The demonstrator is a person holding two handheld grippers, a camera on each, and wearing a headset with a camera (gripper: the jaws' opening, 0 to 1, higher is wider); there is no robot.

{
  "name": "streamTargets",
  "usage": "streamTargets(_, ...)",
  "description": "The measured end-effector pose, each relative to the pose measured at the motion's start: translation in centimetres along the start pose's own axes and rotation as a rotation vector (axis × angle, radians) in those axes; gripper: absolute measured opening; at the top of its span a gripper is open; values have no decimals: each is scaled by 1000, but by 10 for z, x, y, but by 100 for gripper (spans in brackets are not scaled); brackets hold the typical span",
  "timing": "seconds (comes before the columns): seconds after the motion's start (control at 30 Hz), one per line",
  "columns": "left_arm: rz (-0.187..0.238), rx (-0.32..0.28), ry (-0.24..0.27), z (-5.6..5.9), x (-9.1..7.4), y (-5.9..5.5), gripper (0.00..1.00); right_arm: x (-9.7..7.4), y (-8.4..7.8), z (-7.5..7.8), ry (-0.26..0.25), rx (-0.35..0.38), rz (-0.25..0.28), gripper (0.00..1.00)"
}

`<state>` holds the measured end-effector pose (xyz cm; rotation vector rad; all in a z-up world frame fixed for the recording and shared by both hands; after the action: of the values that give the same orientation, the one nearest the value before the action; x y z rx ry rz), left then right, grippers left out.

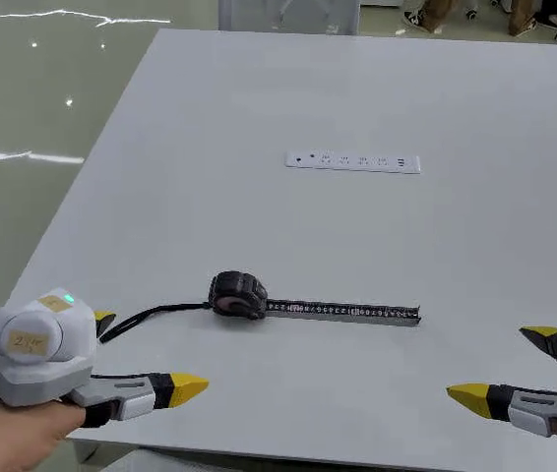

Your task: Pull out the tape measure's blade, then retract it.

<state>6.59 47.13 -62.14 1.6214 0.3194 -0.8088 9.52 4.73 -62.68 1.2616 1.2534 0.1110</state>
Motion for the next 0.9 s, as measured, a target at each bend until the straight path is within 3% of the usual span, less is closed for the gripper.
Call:
streamTargets(0.27, 26, 7, 20, -1, -19, 14, 100, -19, 11, -13, -15, -9, 33, 93)
streamTargets(0.4, 21, 7, 27, 1, -23, 18, 100, -26, 10, -14, -23, -14, 23, 100)
streamTargets(0.83, 17, -19, 26, 4, -26, 20, 100, -34, 13, -23, -21, -18, 27, 100)
streamTargets(0.9, -3, -35, 34, 2, -28, 20, 100, -34, 13, -23, -23, -17, 23, 100)
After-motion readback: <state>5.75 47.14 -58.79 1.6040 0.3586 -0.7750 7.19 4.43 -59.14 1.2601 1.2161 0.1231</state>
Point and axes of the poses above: the centre of the closed fingertips' face, and the gripper's own axes: x roughly forward along the fingers, z roughly to its right, y roughly out of its top, the point moved 6 cm from there along -x, roughly backward along the fingers, and after that the axes turned 13 degrees about y, right-handed, at the moved point
